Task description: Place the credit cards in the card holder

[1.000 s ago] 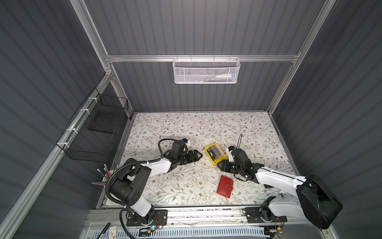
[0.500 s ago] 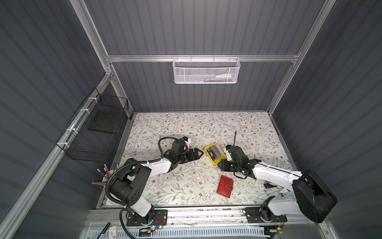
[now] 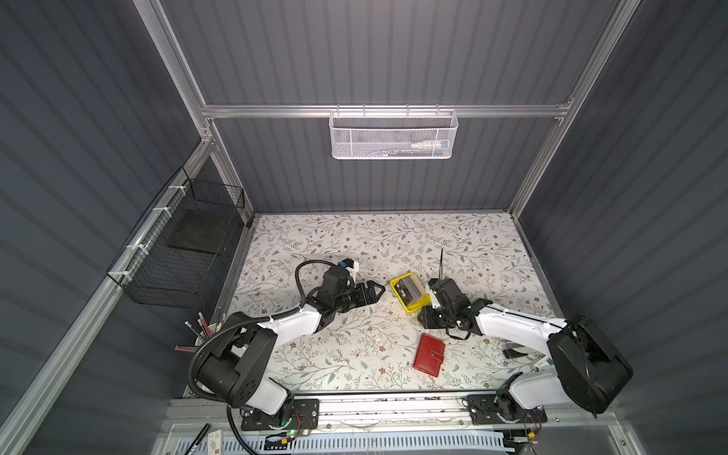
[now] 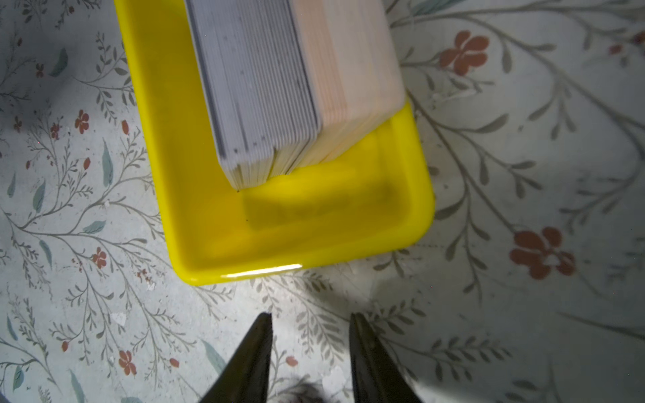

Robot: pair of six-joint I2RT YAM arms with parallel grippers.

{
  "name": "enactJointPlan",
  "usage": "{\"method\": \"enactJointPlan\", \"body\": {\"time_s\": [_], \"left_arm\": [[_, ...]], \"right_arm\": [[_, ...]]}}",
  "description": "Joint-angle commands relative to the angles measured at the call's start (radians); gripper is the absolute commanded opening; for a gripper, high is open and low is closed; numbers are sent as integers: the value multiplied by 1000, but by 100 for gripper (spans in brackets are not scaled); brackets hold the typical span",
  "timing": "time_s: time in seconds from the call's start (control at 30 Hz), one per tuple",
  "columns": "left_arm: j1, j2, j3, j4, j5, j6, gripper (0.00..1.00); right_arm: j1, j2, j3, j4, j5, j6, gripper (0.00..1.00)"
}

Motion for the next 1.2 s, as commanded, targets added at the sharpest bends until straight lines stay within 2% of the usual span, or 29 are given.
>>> {"method": "enactJointPlan", "body": {"time_s": [0.0,0.47,0.7,0.93,1.03,1.17], "left_arm": [[-4,-45,-17,-28,-46,25,91],[-4,-101,-30,-62,-59,43,99],[-4,-97,-24,-95,-55,51,98],[-6,-95,-49,-66,7,47,97],[-5,-91,-65,-53,19,37,96],[-7,-95,-105,7,79,8,96]], "right_arm": [[-5,28,47,-6,22,-33,39],[-53,155,194,-41,19,-146,39],[-51,100,186,-66,-13,-145,39],[11,-95,60,-99,-10,-7,42],[56,-168,19,-161,21,88,43],[140,-264,-45,-273,67,277,45]]}}
